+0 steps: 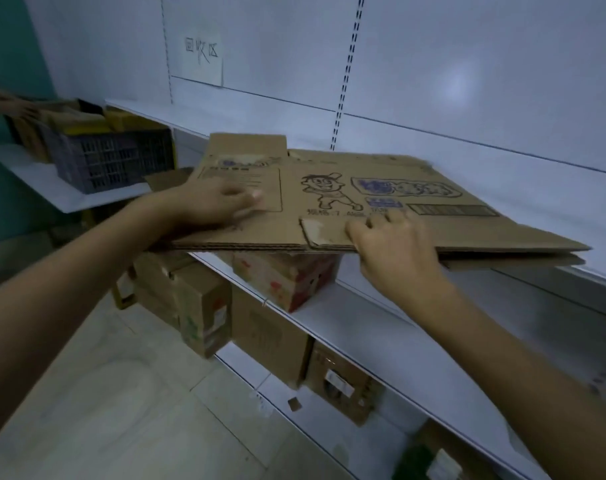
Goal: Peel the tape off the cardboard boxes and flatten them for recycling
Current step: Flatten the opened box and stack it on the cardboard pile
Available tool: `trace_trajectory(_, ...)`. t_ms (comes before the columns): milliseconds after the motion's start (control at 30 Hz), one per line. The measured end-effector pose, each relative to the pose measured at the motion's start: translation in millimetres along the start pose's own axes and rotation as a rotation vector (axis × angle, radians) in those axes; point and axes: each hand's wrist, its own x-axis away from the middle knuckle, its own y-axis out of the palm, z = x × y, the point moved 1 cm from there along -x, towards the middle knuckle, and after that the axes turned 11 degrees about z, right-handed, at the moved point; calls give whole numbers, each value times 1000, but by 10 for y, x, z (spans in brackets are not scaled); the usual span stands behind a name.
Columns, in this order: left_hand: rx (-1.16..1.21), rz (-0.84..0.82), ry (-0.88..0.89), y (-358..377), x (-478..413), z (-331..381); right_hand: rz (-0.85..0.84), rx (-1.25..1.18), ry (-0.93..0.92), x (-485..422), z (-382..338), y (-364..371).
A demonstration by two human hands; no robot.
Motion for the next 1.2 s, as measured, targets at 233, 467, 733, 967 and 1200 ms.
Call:
trace_trajectory(233,-526,-5,290,-305,-257,-584,-23,23,-19,-1164,-887,247)
trace_trajectory(467,-698,419,405,-233,-1140,-1306,-106,43,-64,-2144,-1692,736)
trace_trajectory(733,-653,415,332,-441,-2057,-2354,-163,85,151,-1578,-838,681)
trace_trajectory(967,-596,501,438,-652,-2763,-2778,23,-662,178,-1697,-485,1198)
trace_trajectory(1200,-503,518,512,-870,-2881,-3324,457,-889,238,-2088,-1111,1953)
